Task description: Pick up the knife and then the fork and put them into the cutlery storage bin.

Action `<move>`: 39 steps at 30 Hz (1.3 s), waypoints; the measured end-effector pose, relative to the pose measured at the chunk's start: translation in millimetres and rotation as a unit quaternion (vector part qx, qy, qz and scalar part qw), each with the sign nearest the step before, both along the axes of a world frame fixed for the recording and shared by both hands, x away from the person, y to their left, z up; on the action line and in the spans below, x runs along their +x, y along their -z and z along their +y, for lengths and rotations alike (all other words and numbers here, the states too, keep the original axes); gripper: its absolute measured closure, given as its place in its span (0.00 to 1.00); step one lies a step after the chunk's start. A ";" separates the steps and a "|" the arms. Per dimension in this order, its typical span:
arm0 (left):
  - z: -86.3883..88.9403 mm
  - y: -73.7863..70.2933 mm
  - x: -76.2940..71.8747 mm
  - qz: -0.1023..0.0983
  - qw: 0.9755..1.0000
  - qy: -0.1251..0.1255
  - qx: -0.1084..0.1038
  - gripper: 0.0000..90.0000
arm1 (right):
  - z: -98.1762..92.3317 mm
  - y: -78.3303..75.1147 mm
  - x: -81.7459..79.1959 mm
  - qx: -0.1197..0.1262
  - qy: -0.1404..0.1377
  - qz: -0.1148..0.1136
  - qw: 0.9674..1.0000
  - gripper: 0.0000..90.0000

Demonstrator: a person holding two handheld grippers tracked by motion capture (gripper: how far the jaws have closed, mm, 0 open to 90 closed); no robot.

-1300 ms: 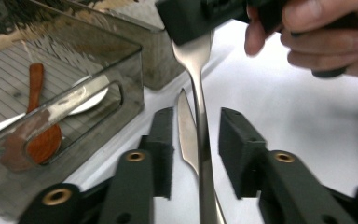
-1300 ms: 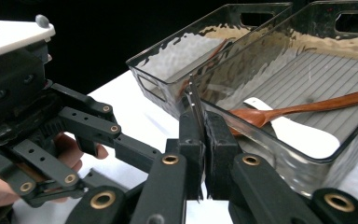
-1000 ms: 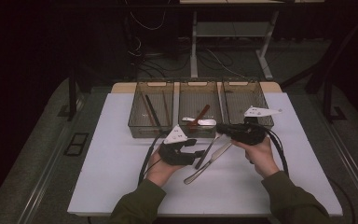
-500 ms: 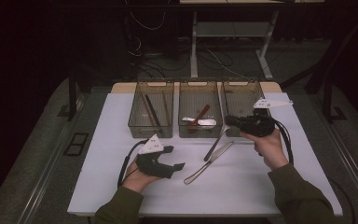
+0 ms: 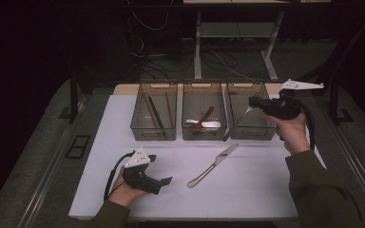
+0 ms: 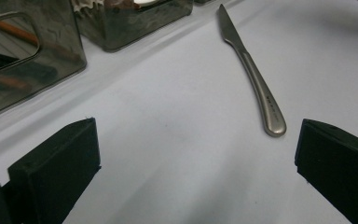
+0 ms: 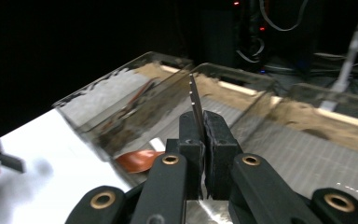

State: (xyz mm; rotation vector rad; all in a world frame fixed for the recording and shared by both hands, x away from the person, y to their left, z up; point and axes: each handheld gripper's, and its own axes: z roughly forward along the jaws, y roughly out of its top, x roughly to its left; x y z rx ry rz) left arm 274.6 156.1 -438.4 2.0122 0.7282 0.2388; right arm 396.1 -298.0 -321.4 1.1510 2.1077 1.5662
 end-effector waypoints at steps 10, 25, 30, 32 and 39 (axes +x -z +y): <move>-0.9 1.7 0.6 0.013 1.000 0.002 -0.002 0.00 | -39.2 -18.5 23.9 0.012 0.059 -0.011 0.998 0.96; -4.0 4.1 -0.2 0.018 1.000 0.017 0.006 0.00 | -41.3 11.2 60.7 -0.026 0.090 0.034 0.995 0.96; -4.7 4.2 -0.6 0.017 1.000 0.021 0.009 0.00 | -36.6 24.1 66.7 -0.037 0.082 0.056 0.994 0.96; -4.8 4.3 -0.7 0.018 1.000 0.022 0.010 0.00 | -36.9 29.2 67.7 -0.040 0.080 0.064 0.994 0.96; -6.5 5.2 -0.5 0.020 0.999 0.026 0.012 0.00 | -40.3 46.1 69.5 -0.029 0.069 0.092 0.993 0.96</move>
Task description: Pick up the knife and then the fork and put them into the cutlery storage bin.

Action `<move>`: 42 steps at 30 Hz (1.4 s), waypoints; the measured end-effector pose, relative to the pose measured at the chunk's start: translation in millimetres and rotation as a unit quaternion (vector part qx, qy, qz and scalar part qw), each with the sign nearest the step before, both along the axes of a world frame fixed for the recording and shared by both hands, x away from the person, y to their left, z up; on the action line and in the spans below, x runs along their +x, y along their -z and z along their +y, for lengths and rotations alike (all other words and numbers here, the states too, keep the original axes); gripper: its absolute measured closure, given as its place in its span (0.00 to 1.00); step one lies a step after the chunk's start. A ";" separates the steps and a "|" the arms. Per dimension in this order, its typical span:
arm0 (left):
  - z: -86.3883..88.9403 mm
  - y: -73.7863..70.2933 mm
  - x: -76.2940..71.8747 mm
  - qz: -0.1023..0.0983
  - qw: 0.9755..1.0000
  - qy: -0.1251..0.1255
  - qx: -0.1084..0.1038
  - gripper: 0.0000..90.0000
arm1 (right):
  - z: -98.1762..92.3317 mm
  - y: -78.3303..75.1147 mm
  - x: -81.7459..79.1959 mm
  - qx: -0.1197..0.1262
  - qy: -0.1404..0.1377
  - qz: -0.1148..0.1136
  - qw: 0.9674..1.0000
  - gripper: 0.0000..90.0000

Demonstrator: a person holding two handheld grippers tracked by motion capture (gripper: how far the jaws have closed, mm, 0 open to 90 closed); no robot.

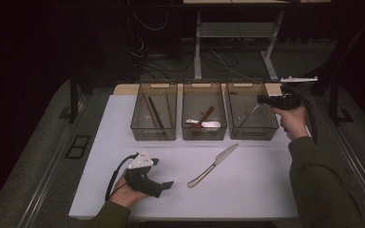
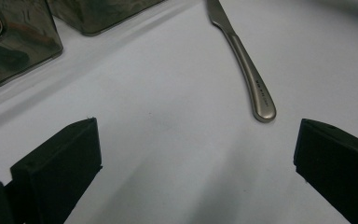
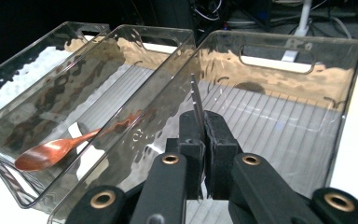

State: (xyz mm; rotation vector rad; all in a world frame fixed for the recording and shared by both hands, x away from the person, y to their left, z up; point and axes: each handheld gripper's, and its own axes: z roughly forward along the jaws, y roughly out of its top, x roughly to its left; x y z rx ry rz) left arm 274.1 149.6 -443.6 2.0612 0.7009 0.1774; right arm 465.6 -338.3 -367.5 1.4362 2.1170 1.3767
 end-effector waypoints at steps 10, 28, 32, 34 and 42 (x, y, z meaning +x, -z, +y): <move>-0.3 1.1 0.4 0.003 1.000 0.004 0.006 0.00 | 3.6 18.4 8.1 -0.058 0.012 0.018 0.998 0.87; -1.6 1.2 -0.3 0.002 1.000 0.004 0.007 0.00 | -13.5 -1.3 -9.7 -0.075 0.036 -0.034 0.996 0.43; -1.4 1.1 -0.3 0.002 1.000 0.003 0.007 0.00 | -8.9 -5.6 -21.3 -0.070 0.017 -0.039 0.997 0.44; -1.2 1.0 -0.3 0.001 1.000 0.003 0.007 0.00 | -5.2 -7.1 -29.5 -0.069 0.004 -0.040 0.997 0.46; -2.0 0.8 -0.7 0.002 1.000 0.004 0.008 0.00 | 18.4 -6.8 -68.9 -0.077 -0.067 -0.038 0.994 0.66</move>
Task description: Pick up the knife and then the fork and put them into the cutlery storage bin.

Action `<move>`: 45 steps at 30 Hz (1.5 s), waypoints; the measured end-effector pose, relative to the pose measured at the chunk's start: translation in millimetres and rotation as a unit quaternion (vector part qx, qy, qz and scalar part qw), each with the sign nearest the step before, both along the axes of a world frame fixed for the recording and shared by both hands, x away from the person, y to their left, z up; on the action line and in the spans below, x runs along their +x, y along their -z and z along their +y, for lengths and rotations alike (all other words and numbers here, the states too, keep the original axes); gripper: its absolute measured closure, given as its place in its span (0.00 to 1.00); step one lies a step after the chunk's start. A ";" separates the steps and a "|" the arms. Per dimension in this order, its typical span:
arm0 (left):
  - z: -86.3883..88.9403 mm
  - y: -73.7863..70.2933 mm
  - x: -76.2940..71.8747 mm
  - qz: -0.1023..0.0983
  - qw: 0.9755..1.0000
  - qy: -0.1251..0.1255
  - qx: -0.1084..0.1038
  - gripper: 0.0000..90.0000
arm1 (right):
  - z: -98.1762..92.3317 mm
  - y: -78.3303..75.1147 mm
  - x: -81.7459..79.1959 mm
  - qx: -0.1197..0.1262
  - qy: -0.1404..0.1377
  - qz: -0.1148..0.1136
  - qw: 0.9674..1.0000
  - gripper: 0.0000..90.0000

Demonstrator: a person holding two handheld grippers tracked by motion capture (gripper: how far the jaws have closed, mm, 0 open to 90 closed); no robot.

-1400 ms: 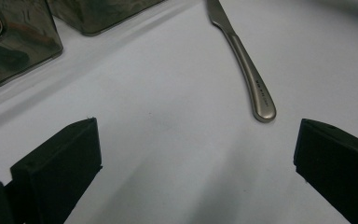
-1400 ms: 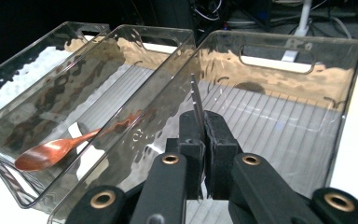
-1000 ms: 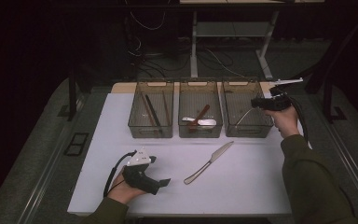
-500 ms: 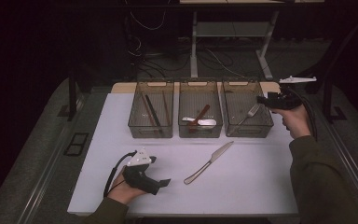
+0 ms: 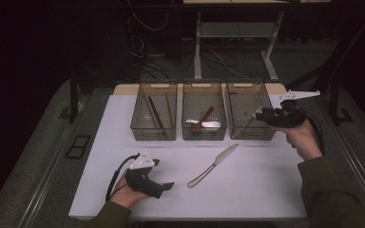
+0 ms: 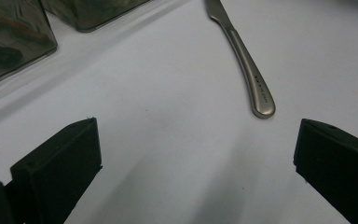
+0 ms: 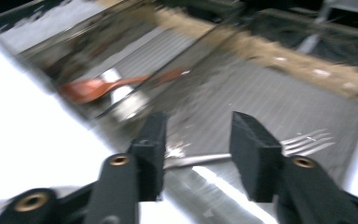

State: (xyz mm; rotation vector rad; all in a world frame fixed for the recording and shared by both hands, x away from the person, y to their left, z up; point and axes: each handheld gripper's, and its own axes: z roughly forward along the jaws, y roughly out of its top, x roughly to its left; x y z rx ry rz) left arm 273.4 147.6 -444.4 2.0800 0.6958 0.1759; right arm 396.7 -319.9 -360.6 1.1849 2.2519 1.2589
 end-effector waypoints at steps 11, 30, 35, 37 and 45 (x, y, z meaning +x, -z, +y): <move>-1.4 0.8 -0.3 0.003 1.000 0.003 0.000 0.00 | 52.1 30.6 -20.8 -0.050 -0.112 0.047 0.991 0.99; -0.9 1.4 -0.2 0.006 1.000 0.006 0.001 0.01 | 104.5 76.2 0.6 -0.150 -0.132 0.106 0.974 1.00; -0.7 1.2 -0.4 0.006 1.000 0.006 0.001 0.01 | 101.1 74.8 -3.8 -0.157 -0.141 0.113 0.971 1.00; -0.6 1.2 -0.3 0.007 1.000 0.007 0.001 0.01 | 98.8 73.9 -6.4 -0.161 -0.143 0.118 0.969 1.00; -1.0 1.3 -0.3 0.007 1.000 0.007 0.001 0.01 | 85.9 72.6 -22.4 -0.162 -0.160 0.136 0.964 1.00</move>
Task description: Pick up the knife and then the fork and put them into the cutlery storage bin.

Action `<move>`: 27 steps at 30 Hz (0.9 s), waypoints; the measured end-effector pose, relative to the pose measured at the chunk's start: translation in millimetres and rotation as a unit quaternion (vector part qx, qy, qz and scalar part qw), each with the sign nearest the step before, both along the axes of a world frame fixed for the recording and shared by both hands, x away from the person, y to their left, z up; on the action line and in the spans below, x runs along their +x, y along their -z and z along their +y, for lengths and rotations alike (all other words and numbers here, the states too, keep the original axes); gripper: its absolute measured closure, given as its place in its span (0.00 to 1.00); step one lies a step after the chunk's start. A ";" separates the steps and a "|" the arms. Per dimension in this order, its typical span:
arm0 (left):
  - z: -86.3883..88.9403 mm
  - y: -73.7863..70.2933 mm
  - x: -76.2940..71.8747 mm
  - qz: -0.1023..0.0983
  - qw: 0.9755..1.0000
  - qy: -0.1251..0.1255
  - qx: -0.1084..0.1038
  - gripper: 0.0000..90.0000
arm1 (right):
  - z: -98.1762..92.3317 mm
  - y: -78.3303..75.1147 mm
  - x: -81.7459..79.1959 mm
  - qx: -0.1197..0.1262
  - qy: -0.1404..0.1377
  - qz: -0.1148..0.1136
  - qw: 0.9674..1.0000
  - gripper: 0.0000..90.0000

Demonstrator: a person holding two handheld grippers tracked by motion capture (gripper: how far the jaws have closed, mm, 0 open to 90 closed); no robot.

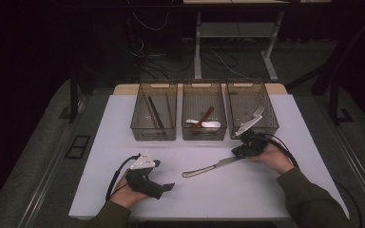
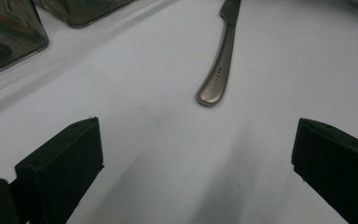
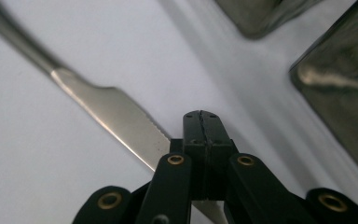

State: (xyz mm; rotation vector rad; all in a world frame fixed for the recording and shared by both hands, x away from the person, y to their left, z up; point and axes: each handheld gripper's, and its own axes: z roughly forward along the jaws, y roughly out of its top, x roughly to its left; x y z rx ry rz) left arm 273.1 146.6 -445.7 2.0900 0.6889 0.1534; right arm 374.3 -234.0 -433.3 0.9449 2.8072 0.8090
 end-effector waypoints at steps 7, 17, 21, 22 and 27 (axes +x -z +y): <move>0.0 -0.2 -0.2 0.000 1.000 -0.001 0.000 0.01 | -5.2 -1.3 -16.4 -0.005 -0.017 0.011 1.000 1.00; 0.1 -0.6 -0.4 -0.001 1.000 0.000 -0.001 0.01 | -2.9 -4.0 -39.6 -0.020 -0.056 0.019 0.998 0.99; 0.4 -0.8 -0.3 -0.002 1.000 0.000 0.000 0.01 | -2.6 -13.9 -38.0 0.010 -0.036 0.004 0.999 0.82; 0.2 -0.6 -0.3 -0.001 1.000 -0.001 -0.001 0.01 | -1.9 -17.0 -37.7 0.019 -0.031 0.003 0.999 0.77; -0.3 -0.4 -0.3 -0.001 1.000 0.000 0.001 0.01 | 8.0 -24.5 -34.1 0.026 -0.045 0.011 0.999 0.61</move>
